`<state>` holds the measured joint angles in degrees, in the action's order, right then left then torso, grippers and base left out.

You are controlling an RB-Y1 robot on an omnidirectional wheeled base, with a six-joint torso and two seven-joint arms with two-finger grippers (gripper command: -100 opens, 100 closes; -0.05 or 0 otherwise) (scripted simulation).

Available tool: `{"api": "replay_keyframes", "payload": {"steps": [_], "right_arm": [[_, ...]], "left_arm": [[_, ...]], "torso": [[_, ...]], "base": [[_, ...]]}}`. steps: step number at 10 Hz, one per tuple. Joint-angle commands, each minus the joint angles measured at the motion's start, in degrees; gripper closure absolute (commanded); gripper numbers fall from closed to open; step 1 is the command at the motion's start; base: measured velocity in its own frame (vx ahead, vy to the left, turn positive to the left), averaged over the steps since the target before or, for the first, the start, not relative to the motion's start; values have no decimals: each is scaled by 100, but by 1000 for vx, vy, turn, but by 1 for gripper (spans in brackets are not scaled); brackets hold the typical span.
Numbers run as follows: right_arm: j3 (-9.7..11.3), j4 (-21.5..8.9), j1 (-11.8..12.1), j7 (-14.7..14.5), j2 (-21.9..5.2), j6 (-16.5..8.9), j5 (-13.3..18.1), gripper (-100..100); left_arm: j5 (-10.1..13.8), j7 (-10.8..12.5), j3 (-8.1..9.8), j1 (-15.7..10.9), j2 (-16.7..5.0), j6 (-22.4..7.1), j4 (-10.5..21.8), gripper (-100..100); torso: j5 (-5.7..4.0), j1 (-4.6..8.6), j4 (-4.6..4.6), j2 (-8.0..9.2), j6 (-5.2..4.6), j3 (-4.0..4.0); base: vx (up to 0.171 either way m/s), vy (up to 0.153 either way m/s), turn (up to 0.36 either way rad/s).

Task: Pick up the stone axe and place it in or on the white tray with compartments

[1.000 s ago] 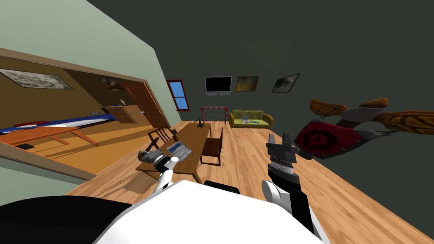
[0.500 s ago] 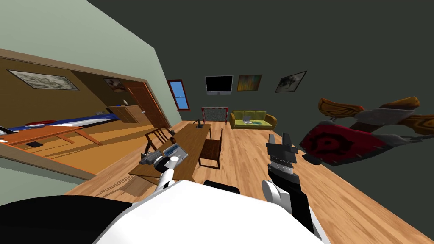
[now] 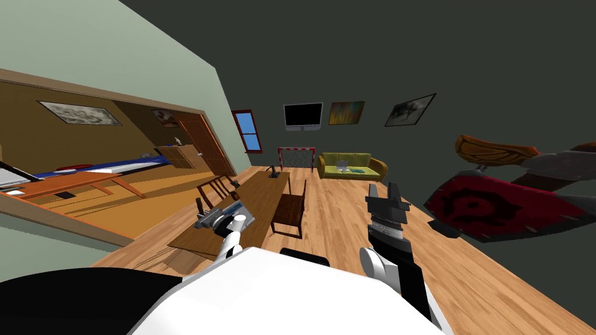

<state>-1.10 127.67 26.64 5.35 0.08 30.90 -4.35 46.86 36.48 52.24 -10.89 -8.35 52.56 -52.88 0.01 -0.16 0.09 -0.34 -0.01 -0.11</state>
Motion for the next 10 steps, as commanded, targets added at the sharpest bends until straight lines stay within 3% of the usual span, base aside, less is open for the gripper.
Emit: {"api": "replay_keyframes", "payload": {"steps": [1,5,6,8,9,10], "right_arm": [[0,0,0,0,0,0,0,0],[0,0,1,0,-1,0,0,0],[0,0,0,0,0,0,0,0],[0,0,0,0,0,0,0,0],[0,0,-1,0,0,0,0,0],[0,0,-2,0,0,0,0,0]], "left_arm": [[40,286,114,-115,19,-55,215,100],[68,742,368,-268,277,-279,448,100],[54,836,440,-318,436,-348,518,100],[57,810,444,-289,488,-372,442,100],[56,833,442,-297,502,-378,459,-100],[56,832,441,-299,501,-379,457,-100]], "torso": [[0,0,0,0,0,0],[4,-17,-8,-29,-5,-18],[6,-9,-10,-27,-6,-18],[6,-18,-11,-23,-7,-18],[0,-11,-5,10,-1,0],[-2,-5,0,33,0,14]], "base": [[205,29,98],[209,23,84],[214,23,87],[116,31,16],[15,3,-4],[7,2,1]]}}
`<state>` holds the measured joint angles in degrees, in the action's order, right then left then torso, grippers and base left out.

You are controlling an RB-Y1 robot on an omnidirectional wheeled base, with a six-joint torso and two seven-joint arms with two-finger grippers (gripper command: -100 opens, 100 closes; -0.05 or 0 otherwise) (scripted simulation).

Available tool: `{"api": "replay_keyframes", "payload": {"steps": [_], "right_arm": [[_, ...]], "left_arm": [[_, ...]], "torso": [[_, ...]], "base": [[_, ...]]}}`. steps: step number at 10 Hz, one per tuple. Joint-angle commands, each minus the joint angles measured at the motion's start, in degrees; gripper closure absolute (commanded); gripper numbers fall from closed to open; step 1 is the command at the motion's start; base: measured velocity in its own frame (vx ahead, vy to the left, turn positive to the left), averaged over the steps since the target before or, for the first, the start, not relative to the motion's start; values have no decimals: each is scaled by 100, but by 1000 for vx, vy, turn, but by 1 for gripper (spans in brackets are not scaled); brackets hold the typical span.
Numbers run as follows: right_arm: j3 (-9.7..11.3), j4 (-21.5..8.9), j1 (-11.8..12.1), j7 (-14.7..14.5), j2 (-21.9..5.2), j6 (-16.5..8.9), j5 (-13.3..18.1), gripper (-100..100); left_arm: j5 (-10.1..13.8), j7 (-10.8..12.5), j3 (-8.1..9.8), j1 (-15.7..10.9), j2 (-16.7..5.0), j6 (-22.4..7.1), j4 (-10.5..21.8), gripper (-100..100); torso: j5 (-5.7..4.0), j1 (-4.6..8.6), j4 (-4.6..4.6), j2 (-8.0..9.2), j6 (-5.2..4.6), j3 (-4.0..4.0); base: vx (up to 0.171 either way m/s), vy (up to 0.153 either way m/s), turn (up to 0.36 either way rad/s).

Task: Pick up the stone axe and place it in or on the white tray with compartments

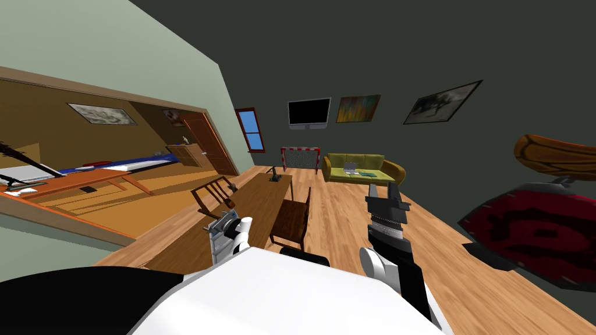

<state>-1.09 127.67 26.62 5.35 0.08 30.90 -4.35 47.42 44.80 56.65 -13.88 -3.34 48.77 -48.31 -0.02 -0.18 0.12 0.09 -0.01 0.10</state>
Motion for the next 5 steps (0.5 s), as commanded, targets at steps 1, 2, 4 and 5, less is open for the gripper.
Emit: {"api": "replay_keyframes", "payload": {"steps": [1,2,4,5], "right_arm": [[0,0,0,0,0,0,0,0],[0,0,0,0,0,0,0,0],[0,0,0,0,0,0,0,0],[0,0,0,0,0,0,0,0]], "left_arm": [[0,0,0,0,0,0,0,-100],[0,0,0,0,0,0,0,-100],[0,0,0,0,0,0,0,0],[-203,230,-184,-86,-146,-206,120,-100]], "torso": [[0,0,0,0,0,0],[0,1,1,4,0,3],[0,1,2,7,0,4],[-1,2,2,9,3,5]], "base": [[0,0,0],[0,0,0],[0,0,0],[94,-49,338]]}}
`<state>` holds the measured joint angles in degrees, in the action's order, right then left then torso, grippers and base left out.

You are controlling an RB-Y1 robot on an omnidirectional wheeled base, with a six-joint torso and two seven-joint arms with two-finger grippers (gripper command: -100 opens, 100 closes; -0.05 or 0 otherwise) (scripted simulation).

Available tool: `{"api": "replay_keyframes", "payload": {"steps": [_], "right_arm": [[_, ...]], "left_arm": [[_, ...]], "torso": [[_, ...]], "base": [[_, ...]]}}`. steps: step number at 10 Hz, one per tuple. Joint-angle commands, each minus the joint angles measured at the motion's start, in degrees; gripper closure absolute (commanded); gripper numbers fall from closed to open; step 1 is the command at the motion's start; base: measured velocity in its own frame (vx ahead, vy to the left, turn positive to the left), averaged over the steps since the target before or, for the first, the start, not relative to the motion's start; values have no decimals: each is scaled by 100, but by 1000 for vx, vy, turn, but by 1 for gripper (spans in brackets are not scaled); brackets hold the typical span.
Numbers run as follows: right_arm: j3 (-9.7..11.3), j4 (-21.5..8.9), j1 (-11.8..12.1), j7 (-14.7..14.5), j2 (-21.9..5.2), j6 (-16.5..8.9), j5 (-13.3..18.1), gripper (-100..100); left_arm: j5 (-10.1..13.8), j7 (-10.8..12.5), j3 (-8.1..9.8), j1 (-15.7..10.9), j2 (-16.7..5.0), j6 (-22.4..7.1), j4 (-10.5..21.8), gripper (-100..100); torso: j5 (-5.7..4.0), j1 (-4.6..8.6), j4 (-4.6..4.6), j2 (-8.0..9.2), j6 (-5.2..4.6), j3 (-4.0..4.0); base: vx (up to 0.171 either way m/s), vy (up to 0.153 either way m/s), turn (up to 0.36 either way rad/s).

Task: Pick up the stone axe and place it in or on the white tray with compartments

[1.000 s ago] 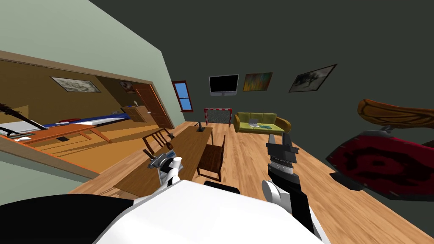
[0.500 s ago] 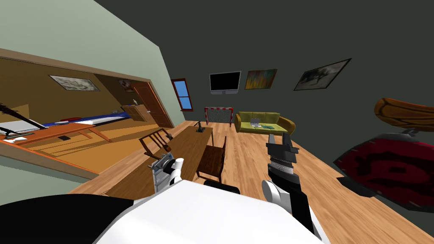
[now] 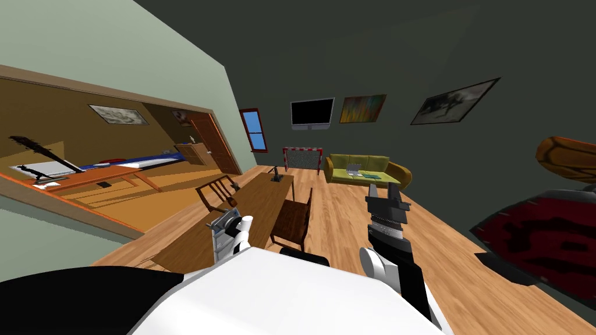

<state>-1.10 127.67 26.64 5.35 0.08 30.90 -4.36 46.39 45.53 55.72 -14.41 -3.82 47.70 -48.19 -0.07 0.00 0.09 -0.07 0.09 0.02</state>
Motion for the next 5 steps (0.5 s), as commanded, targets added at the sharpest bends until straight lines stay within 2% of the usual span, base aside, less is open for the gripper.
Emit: {"api": "replay_keyframes", "payload": {"steps": [1,2,3,4,5], "right_arm": [[0,0,0,0,0,0,0,0],[1,0,-2,0,0,0,0,0],[1,0,-1,0,1,0,0,0],[1,0,-2,0,1,0,0,0],[1,0,-3,0,0,0,0,0]], "left_arm": [[-99,157,-91,-33,-98,-100,108,-100],[-302,368,-273,-116,-245,-304,227,-100],[-302,387,-273,-116,-245,-304,216,-100],[-302,387,-273,-116,-245,-304,227,-100],[-302,387,-273,-116,-245,-304,227,-100]], "torso": [[0,0,0,0,0,0],[-5,11,3,23,2,11],[-8,27,5,30,4,16],[-9,29,5,31,3,17],[-5,5,5,30,-2,17]], "base": [[-7,-82,247],[-3,-118,337],[-2,-125,359],[-1,-38,109],[1,26,-74]]}}
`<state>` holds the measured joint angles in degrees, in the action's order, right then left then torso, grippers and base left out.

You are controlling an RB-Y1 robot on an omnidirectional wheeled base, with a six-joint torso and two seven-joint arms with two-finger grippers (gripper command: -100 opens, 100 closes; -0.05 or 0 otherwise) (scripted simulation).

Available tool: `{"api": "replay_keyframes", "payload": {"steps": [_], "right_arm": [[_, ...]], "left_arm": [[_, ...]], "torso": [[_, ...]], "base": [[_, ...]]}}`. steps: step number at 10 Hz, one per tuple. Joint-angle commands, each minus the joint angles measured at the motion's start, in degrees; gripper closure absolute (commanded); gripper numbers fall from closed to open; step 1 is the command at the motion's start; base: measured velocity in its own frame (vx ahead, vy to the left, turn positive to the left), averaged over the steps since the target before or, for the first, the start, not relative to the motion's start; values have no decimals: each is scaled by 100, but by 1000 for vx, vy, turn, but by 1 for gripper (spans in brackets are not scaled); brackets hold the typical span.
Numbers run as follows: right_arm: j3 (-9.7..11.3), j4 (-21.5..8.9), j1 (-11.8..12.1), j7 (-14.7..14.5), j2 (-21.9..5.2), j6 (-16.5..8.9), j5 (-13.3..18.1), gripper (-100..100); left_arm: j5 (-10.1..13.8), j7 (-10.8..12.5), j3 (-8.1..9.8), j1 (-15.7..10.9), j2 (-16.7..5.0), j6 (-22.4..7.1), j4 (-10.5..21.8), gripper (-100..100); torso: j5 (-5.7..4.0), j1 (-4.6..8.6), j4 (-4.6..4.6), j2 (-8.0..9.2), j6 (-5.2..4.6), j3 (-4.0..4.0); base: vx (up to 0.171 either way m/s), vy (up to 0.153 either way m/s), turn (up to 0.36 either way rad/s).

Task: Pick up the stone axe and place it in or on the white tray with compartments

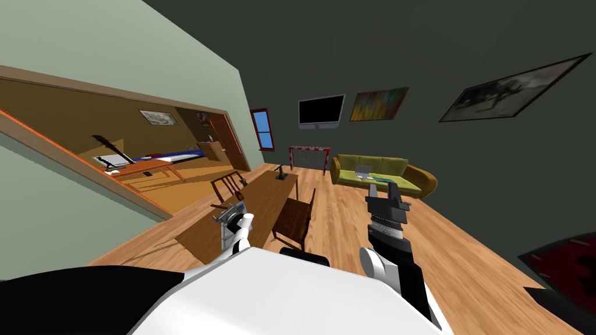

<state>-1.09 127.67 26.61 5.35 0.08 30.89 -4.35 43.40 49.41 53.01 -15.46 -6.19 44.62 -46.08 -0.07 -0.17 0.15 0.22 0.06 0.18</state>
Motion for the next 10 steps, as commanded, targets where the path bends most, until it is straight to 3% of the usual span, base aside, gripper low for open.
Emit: {"api": "replay_keyframes", "payload": {"steps": [1,6,10], "right_arm": [[0,0,0,0,0,0,0,0],[0,0,0,0,0,0,0,0],[0,0,0,0,1,0,0,0]], "left_arm": [[-3,-1,-3,-11,-9,4,15,-100],[-3,-1,-3,-11,-9,4,15,-100],[102,-517,126,-463,-298,-475,-11,-100]], "torso": [[0,0,0,0,0,0],[0,5,0,0,2,0],[-7,31,2,8,2,4]], "base": [[0,10,-28],[0,-3,10],[-24,-67,97]]}}
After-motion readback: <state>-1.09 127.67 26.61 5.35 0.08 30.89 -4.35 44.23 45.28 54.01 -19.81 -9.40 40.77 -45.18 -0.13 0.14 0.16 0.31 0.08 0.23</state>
